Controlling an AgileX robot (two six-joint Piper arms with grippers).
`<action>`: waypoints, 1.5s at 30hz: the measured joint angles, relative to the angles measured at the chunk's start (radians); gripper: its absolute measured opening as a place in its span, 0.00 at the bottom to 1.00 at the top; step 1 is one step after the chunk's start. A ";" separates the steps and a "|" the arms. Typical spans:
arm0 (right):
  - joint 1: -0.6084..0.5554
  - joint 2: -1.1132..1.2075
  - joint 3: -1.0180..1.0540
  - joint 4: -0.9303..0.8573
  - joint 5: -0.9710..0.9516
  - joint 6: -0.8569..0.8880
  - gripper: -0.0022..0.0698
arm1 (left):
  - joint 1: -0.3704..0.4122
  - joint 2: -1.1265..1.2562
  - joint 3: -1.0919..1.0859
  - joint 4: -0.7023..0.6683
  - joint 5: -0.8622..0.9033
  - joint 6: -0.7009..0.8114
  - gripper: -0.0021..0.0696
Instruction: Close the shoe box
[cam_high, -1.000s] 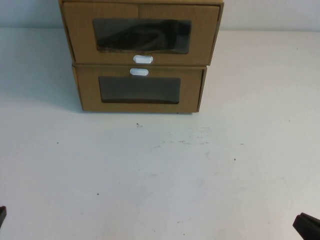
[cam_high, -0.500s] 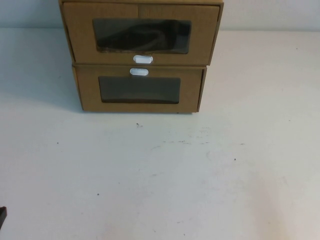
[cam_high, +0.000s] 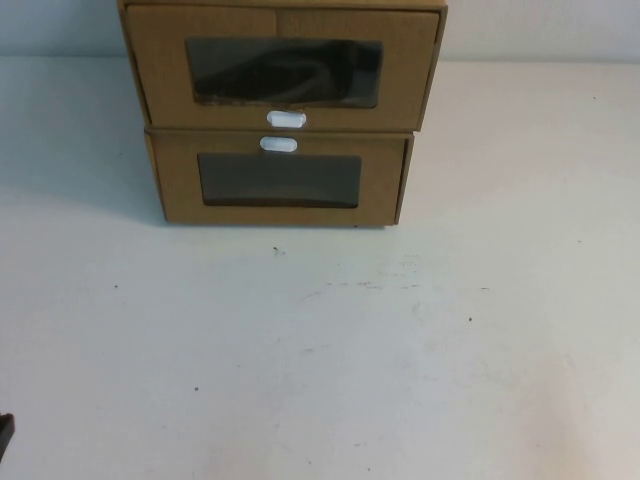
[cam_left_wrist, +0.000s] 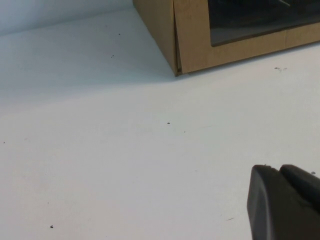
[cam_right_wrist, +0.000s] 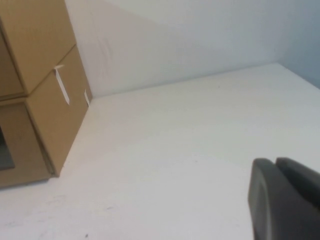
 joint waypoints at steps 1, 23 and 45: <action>0.000 0.000 0.000 0.031 0.013 -0.032 0.01 | 0.000 0.000 0.000 0.000 0.000 0.000 0.03; 0.000 0.000 0.000 0.457 0.264 -0.555 0.01 | 0.000 0.000 0.000 0.000 0.000 0.000 0.03; 0.000 0.000 0.000 0.459 0.264 -0.557 0.01 | 0.000 -0.086 0.010 0.435 -0.048 -0.432 0.03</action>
